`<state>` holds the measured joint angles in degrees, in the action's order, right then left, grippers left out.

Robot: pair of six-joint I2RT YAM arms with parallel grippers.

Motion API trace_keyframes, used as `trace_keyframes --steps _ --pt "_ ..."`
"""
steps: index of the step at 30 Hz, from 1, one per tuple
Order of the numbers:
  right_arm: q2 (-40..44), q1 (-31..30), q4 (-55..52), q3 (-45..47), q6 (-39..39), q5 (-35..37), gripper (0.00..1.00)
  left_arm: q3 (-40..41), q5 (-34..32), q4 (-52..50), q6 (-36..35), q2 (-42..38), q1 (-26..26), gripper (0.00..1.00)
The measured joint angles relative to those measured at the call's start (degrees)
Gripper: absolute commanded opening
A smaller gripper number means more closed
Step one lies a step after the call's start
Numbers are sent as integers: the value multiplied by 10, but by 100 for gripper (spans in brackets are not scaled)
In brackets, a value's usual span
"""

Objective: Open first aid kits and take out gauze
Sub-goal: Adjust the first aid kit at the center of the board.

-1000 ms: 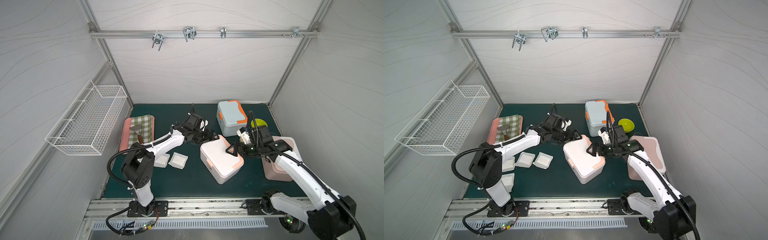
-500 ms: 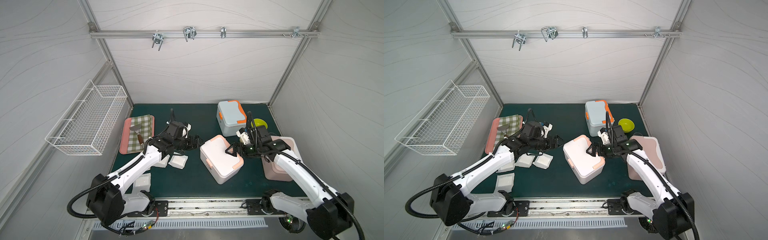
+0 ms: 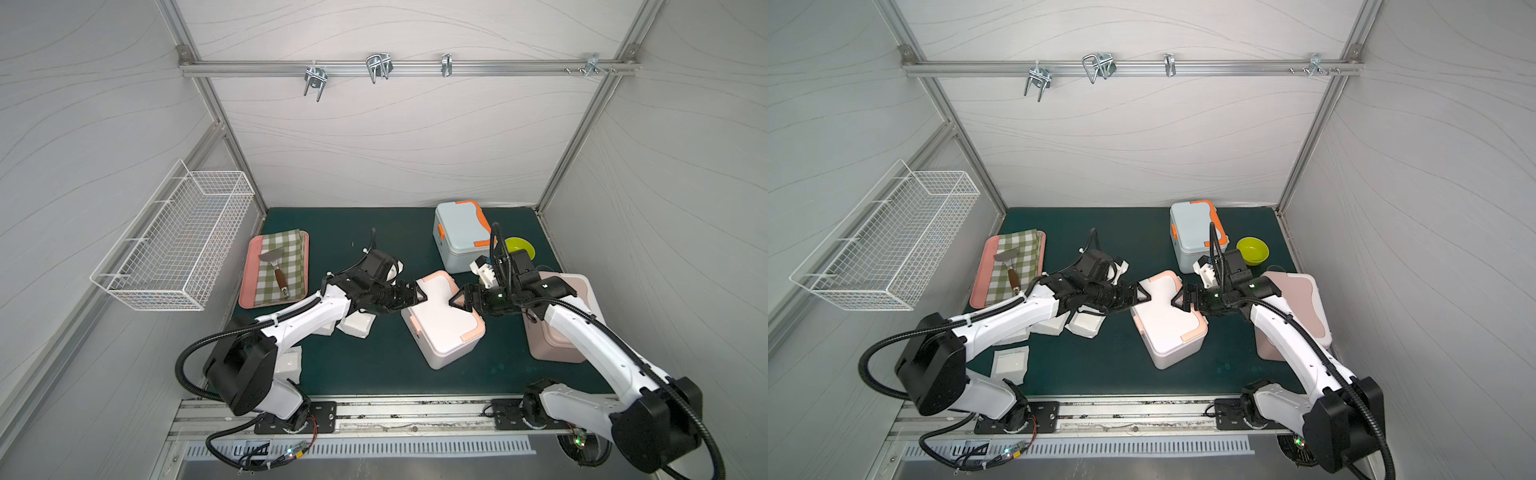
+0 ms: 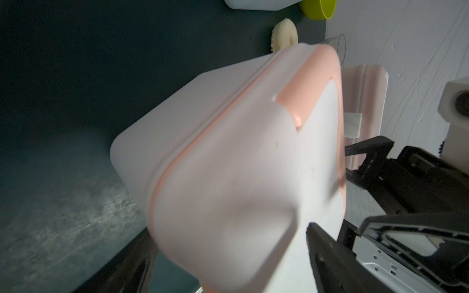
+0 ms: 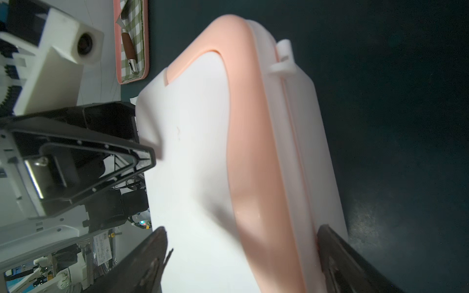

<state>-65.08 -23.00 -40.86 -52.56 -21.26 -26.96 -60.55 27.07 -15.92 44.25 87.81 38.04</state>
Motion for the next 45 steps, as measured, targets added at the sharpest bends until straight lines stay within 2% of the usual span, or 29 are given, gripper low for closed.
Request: trace_keyframes --steps 6,11,20,26,35,40,45 --pt "11 14 -16 0 -5 19 92 -93 26 37 1 86 -2 91" --pt "20 29 -26 -2 -8 39 97 -96 49 67 7 107 -2 91" --pt "49 30 -64 -46 1 53 99 41 50 108 37 10 -9 91" --pt "54 23 -78 -50 1 52 98 103 45 142 73 -43 18 91" --pt "54 -8 -86 -63 -3 58 88 111 34 224 121 -17 93 91" --pt "51 -14 -89 -66 -3 72 75 114 34 292 146 18 101 91" --pt "40 -46 -101 -81 -2 98 62 150 29 357 154 10 94 91"
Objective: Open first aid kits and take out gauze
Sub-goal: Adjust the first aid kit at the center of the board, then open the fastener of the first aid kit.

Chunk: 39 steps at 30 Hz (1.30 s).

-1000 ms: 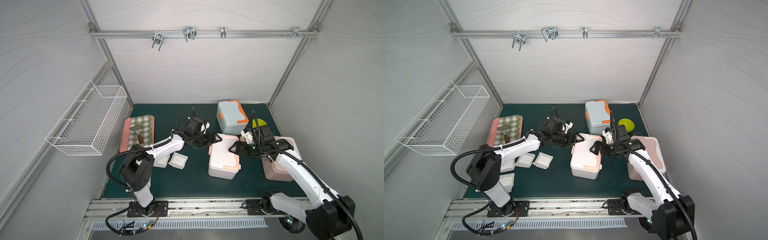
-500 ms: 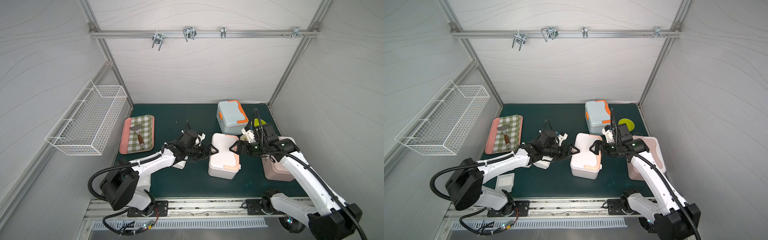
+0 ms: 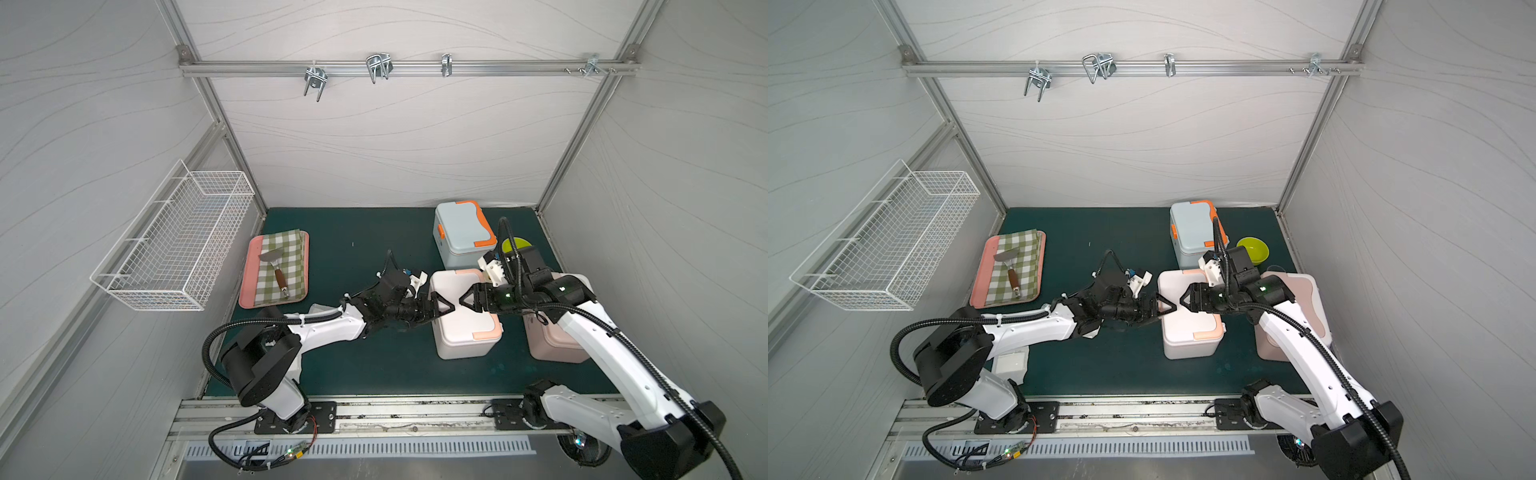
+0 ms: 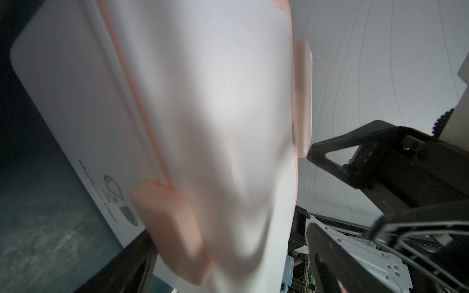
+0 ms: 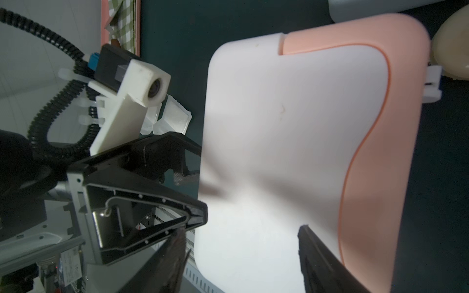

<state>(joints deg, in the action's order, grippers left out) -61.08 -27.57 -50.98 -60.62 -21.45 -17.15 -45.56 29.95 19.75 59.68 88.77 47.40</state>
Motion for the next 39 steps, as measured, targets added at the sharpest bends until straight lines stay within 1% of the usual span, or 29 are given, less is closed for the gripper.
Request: trace_keyframes --steps 2,6,9,16,21,24,32,39 --pt "-7 -21 -5 -10 1 16 58 20 3 23 7 -6 -7 89" --pt "-23 -60 -15 -24 2 58 52 56 18 82 33 -7 -42 85" --pt "-38 -84 -23 -33 2 92 41 64 33 123 49 1 -63 80" --pt "-79 -113 -27 -38 5 142 28 64 66 225 82 54 -68 73" --pt "-80 -115 -18 -27 3 143 26 64 81 292 116 98 -68 68" --pt "-76 -116 -6 -19 2 141 26 64 84 319 133 108 -70 67" --pt "-75 -118 16 -11 -2 135 27 75 82 354 169 111 -71 67" --pt "-78 -118 32 -7 -6 132 27 98 80 393 186 111 -70 68"
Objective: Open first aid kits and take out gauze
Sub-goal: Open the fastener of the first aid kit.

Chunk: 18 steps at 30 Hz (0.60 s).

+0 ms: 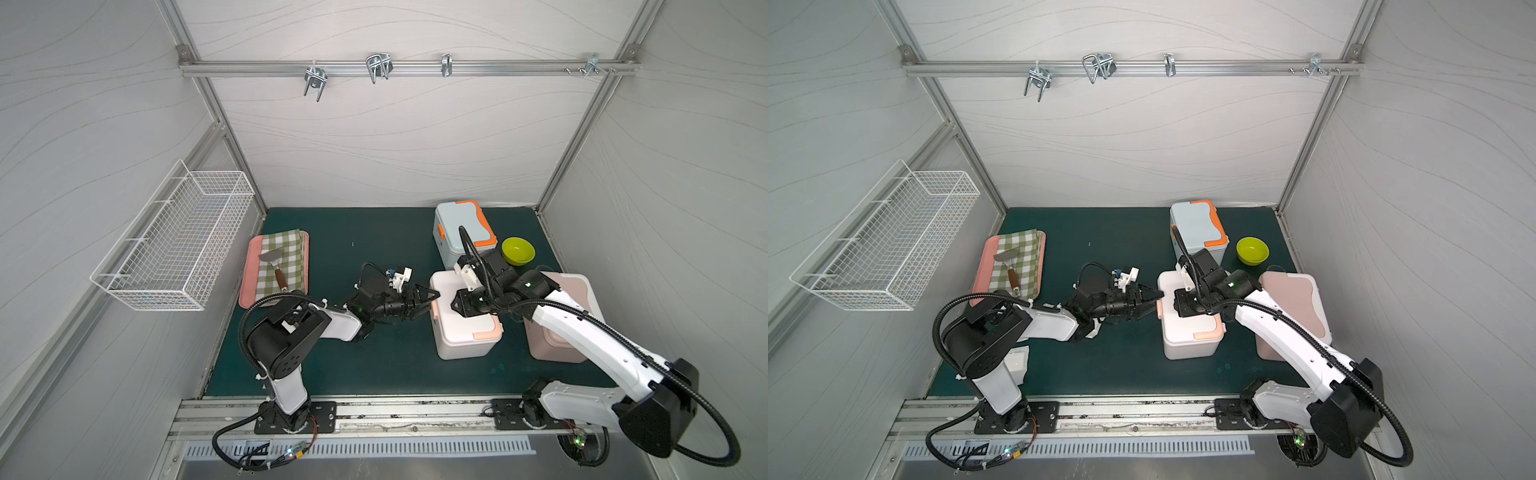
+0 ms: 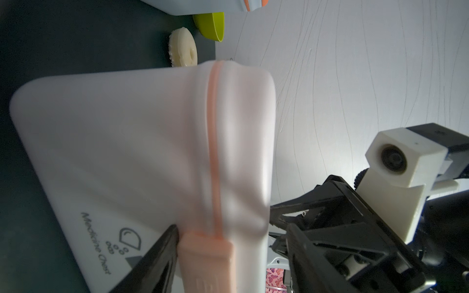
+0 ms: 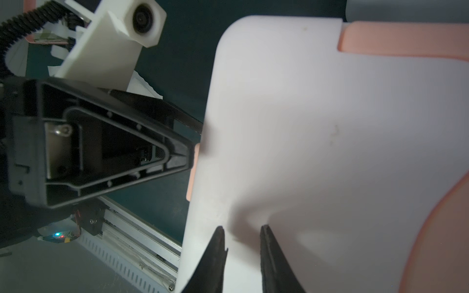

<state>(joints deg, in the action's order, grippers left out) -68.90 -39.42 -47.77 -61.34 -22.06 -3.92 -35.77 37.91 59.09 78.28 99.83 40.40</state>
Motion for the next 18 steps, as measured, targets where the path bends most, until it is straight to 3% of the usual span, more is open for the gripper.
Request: trace_keyframes --steps 18 --pt "2 0 14 9 -7 -8 29 22 -10 37 10 -1 19 69"
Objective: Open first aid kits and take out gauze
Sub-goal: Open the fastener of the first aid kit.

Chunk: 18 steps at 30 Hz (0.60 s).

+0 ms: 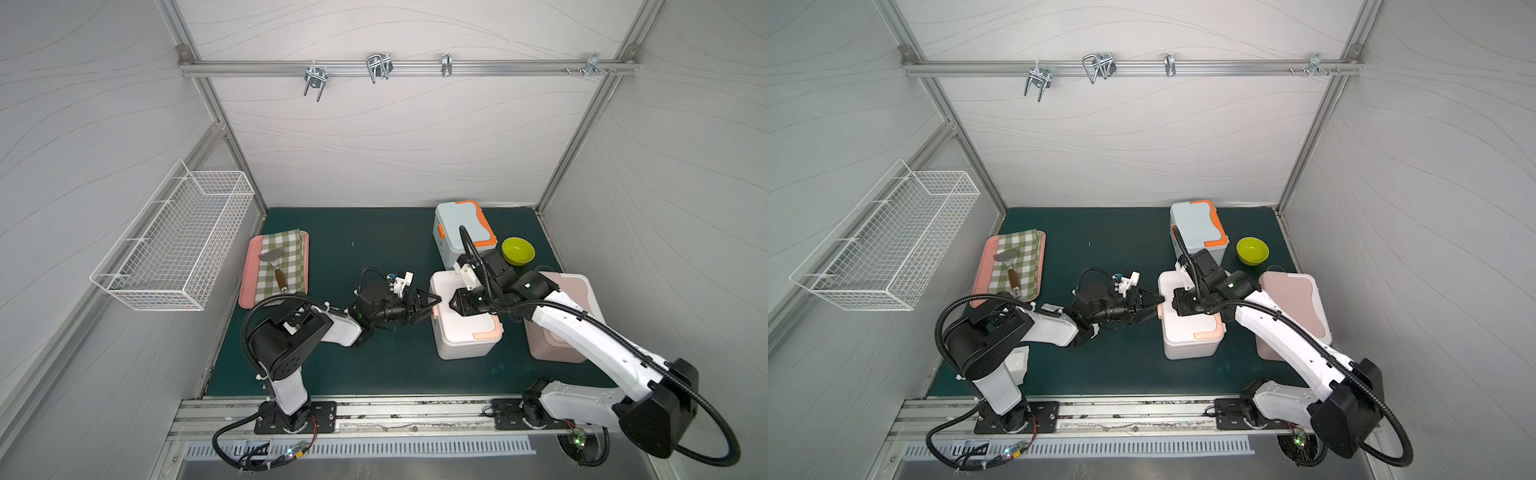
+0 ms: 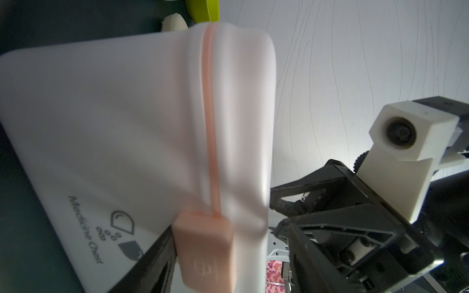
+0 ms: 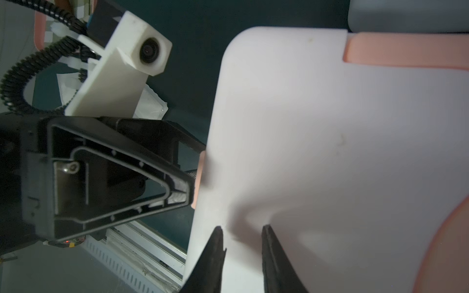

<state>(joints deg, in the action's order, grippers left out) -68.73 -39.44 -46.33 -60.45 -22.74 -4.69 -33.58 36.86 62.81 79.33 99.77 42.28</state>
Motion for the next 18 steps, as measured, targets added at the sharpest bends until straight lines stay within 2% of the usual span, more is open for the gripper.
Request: trace_keyframes --steps 13,18 --pt "-5 -1 23 9 -3 0 29 32 -4 1 10 -33 1 69" --pt "-6 -1 30 12 -4 -1 29 38 -2 26 15 -68 -4 69"
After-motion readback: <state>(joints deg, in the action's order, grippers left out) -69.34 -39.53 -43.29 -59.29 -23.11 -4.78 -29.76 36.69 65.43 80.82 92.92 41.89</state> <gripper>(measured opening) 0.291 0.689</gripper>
